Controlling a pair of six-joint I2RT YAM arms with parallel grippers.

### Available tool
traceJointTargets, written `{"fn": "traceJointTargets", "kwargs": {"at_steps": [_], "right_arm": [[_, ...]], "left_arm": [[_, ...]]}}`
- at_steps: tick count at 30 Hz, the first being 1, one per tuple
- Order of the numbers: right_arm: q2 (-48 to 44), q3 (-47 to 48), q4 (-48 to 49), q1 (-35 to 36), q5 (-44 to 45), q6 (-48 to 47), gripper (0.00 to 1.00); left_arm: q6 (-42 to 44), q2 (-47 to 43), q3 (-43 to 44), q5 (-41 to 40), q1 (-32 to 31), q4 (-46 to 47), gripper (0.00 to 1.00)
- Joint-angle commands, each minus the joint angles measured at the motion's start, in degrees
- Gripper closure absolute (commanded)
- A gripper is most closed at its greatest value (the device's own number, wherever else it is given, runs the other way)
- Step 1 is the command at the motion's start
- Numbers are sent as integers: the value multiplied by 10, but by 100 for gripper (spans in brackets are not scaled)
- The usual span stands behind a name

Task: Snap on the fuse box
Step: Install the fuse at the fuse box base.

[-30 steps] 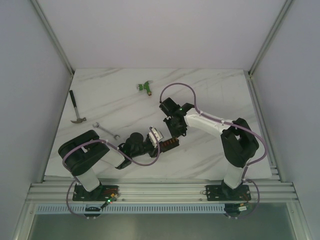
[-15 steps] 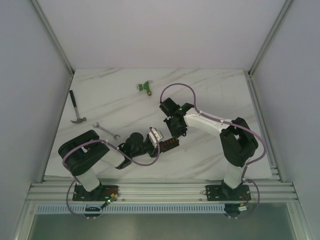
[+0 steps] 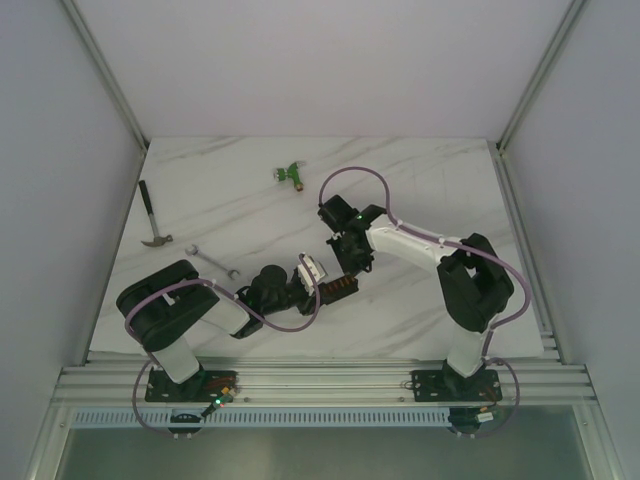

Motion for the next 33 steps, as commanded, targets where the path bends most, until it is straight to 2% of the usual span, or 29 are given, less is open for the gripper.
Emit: {"fn": "traceJointTargets", "kwargs": {"at_steps": [1,20,33], "right_arm": [[48,-9,-61,-2,-9,-13,100],[91,-44,-119,-14,9,-44,100],[154,-86,-104,-16,42,-57,100]], "left_arm": [[4,8,-4,-4,1,-53,54],[-7,12,-2,-5,11,-56,56],[-9,18,0,-4,15,-58,57]]}}
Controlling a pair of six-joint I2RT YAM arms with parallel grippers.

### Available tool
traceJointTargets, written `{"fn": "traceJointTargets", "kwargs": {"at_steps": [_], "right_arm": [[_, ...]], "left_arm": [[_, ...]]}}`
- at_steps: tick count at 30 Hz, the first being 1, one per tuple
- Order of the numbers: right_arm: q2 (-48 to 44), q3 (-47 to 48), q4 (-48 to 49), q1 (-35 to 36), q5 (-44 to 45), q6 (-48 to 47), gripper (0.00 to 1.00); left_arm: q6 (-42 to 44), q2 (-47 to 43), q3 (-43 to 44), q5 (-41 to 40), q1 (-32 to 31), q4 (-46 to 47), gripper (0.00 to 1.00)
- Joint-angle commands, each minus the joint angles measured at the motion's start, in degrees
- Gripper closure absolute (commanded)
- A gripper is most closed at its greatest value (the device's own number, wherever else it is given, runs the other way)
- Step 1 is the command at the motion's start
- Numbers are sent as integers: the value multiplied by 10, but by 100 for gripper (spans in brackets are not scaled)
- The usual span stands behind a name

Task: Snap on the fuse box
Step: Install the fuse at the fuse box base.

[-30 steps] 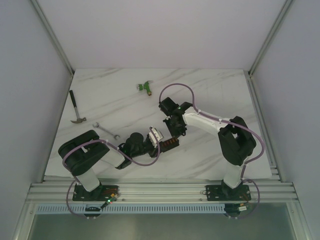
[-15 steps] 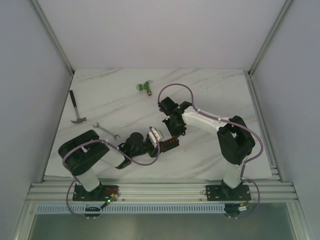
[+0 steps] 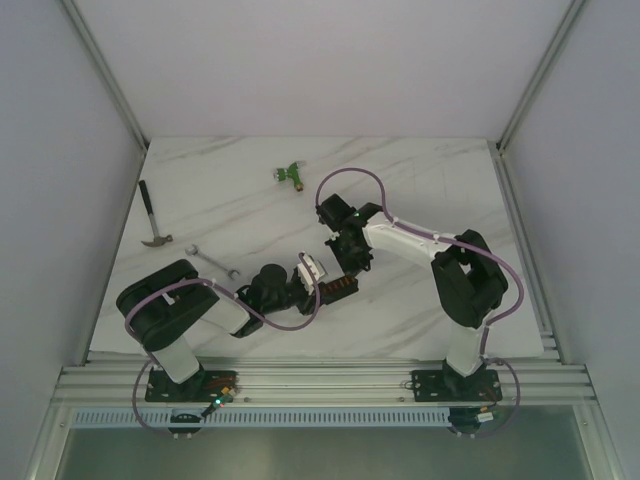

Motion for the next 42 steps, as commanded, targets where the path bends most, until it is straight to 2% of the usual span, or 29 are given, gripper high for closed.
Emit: {"fn": "traceJointTargets", "kwargs": {"at_steps": [1,10,20,26,28,33,38,42], "right_arm": [[125,-104,-79,-9,50,-24,100],[172,-66,-39,11,-9,-36,100],[251,-108,13,35,-68,-34,100],[286,-89,34,57,-95,-36,100],[254,-78,33,59,-112,-39,100],[123,-46,7,45,-79,-30,100],[11,-21,-28,16,-43,-13,93],[-60,-11,-35,-3,-26,6,83]], "left_arm": [[-5,18,-2,-6,11,-52,57],[-5,23,1,-6,10,-53,57],[-14,30,2,-10,12,-45,57],[-22,36,7,-8,15,-44,57],[-21,31,6,-12,15,-49,57],[-16,20,11,-12,15,-69,56],[-16,21,20,-14,14,-88,55],[-14,19,28,-13,15,-107,56]]}}
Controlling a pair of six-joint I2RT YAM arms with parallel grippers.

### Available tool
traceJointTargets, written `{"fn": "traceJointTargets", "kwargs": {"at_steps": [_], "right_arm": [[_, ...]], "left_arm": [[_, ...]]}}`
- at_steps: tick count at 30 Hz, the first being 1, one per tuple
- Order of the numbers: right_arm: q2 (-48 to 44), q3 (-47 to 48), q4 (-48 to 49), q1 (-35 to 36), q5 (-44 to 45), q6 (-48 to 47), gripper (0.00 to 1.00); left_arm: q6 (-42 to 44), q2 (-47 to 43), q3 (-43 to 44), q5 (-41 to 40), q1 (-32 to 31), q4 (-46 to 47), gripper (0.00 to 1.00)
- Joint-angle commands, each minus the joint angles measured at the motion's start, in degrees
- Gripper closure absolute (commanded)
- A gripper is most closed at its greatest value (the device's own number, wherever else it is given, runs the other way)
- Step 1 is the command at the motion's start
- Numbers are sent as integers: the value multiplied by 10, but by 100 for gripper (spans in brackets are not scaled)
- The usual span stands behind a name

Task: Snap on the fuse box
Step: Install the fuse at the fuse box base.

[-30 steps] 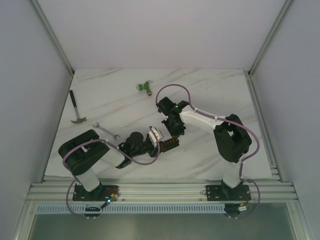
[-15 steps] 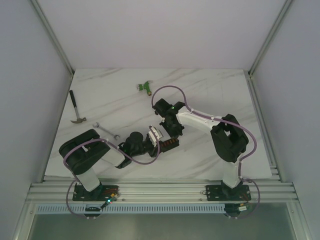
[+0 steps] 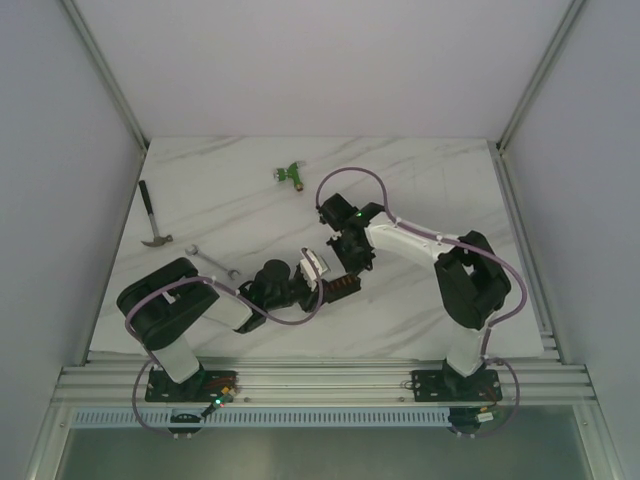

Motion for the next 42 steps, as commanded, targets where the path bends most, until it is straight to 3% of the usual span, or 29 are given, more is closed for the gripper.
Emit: {"fn": "traceJointTargets", "kwargs": {"at_steps": [1,4,24,33,38,42], "right_arm": [[-57,-14,-36,-14,-30,35,81],[-77,-17,-37,-25,-29,42,75],[-29,-37,38,-54,-81,35,76],[-1,-44,38,-57,-93,31,83],[18,-48,25,-57,-99,27,100],[47,-63,3,-57,-84,19,100]], "left_arm": [[-2,16,7,-25,8,-81,56],[-1,14,9,-26,8,-86,56],[-1,19,9,-24,8,-86,55],[-1,25,11,-22,8,-85,56],[-1,26,11,-22,8,-85,56],[-2,27,11,-22,8,-84,56]]}}
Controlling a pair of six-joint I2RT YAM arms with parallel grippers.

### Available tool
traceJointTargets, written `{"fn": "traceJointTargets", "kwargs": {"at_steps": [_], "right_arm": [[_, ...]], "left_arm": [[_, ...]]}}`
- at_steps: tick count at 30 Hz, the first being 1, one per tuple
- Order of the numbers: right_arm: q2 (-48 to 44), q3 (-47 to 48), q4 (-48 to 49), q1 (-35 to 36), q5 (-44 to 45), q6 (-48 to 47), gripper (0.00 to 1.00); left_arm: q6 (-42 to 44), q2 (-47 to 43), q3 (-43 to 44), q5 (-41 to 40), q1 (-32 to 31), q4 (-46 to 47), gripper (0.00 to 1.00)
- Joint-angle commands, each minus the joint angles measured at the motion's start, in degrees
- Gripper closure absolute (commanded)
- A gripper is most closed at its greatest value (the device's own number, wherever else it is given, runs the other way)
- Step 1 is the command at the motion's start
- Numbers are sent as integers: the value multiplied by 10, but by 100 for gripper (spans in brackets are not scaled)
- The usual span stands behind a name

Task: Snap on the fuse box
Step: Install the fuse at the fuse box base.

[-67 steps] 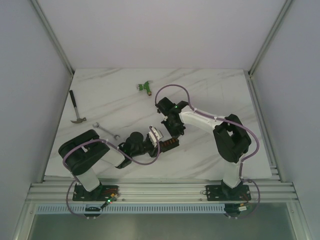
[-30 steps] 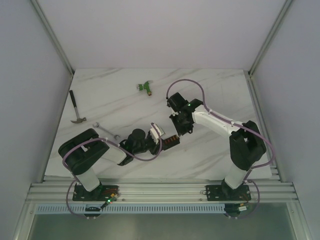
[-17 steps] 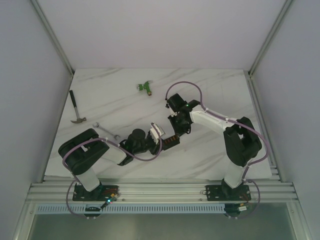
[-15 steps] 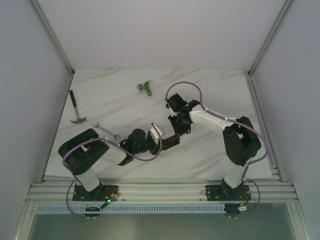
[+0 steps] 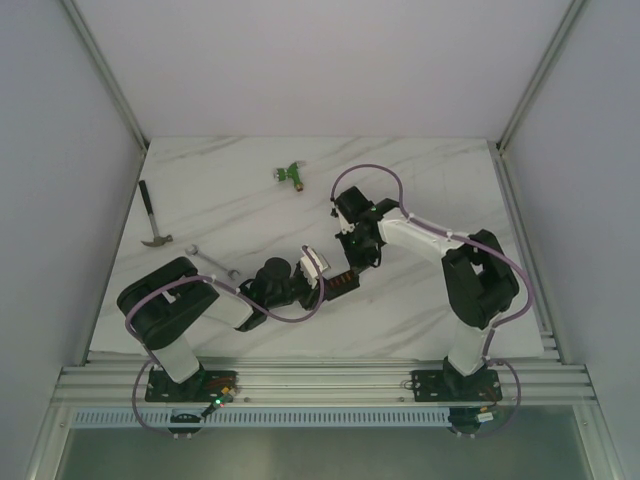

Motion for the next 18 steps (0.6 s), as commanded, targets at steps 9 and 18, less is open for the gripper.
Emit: {"fn": "traceJointTargets", "kwargs": {"at_steps": [9,18], "right_arm": [[161,-52,-40,7,63,-31,100],[250,-49,-5,17,73,-39,100]], "left_arm": [[-2,29,-3,-10,5,-61,56],[-3,39,-1,-10,5,-55,56]]}}
